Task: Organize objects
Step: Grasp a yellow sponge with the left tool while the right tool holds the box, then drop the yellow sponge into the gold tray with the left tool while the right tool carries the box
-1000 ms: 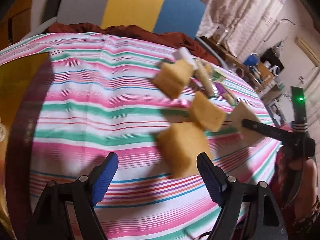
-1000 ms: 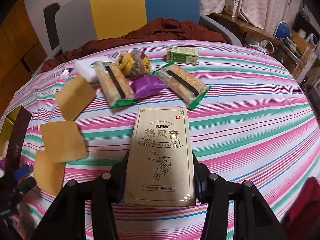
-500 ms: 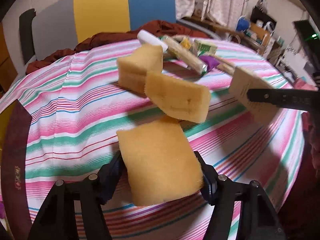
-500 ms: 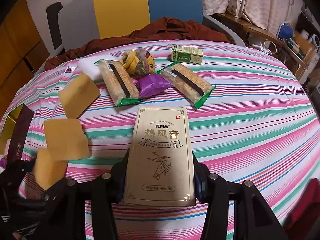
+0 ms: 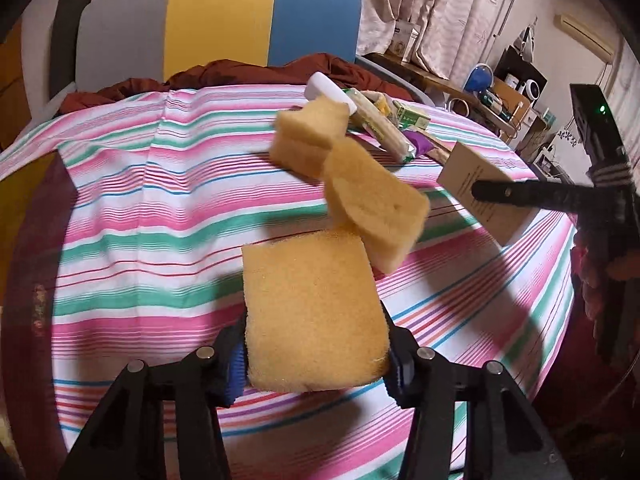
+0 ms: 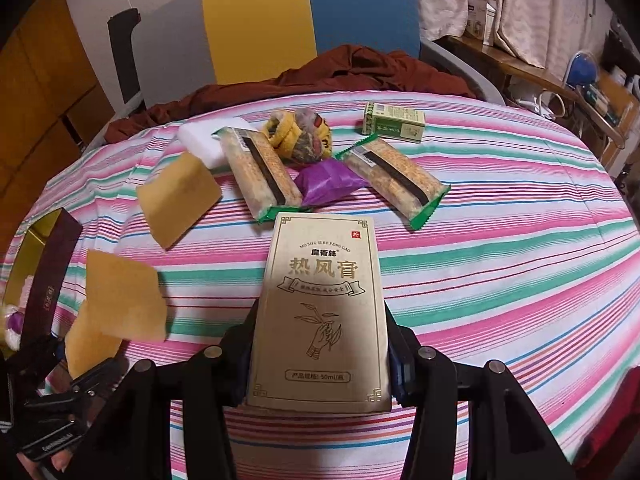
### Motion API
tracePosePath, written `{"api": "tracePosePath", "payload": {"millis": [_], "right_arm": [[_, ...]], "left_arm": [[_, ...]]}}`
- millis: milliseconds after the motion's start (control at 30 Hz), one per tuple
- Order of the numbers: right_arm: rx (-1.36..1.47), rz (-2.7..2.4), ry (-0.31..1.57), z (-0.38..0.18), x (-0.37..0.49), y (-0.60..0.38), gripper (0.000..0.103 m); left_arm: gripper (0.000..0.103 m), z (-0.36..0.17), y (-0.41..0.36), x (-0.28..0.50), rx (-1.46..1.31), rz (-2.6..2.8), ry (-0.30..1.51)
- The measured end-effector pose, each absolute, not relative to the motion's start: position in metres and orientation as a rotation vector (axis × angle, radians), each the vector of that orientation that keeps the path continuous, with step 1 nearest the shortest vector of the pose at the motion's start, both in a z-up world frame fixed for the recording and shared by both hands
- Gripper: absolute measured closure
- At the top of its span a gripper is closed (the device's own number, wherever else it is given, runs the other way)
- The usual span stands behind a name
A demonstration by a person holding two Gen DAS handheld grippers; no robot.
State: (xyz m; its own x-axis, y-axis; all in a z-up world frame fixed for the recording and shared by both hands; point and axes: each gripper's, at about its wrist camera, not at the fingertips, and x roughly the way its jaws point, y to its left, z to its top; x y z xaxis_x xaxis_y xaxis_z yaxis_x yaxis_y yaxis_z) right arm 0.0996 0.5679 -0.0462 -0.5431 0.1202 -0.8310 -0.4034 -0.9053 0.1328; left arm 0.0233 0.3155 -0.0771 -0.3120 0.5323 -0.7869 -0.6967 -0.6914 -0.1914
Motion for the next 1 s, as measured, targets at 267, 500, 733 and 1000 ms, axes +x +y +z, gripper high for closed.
{"api": "tracePosePath", "payload": {"millis": [267,500,733,1000], "right_arm": [[-1.234,2.709,0.389,-0.028,0.095,0.532,0.051],[-1.293,2.673,0.372,-0.040,0.092,0.530,0.051],[-1.281,2.656,0.348,-0.042,0.090,0.532,0.051],[-1.232,2.715,0.293,-0.038,0.090,0.519,0.051]], "left_arm": [[0.050,-0.055,0.297,0.027,-1.069,2.070,0.176],[0.050,-0.038,0.278,0.022,-1.049,2.091,0.133],[0.050,-0.023,0.239,0.001,-1.033,2.171,0.096],[0.050,-0.013,0.172,-0.041,-1.065,2.300,-0.012]]}}
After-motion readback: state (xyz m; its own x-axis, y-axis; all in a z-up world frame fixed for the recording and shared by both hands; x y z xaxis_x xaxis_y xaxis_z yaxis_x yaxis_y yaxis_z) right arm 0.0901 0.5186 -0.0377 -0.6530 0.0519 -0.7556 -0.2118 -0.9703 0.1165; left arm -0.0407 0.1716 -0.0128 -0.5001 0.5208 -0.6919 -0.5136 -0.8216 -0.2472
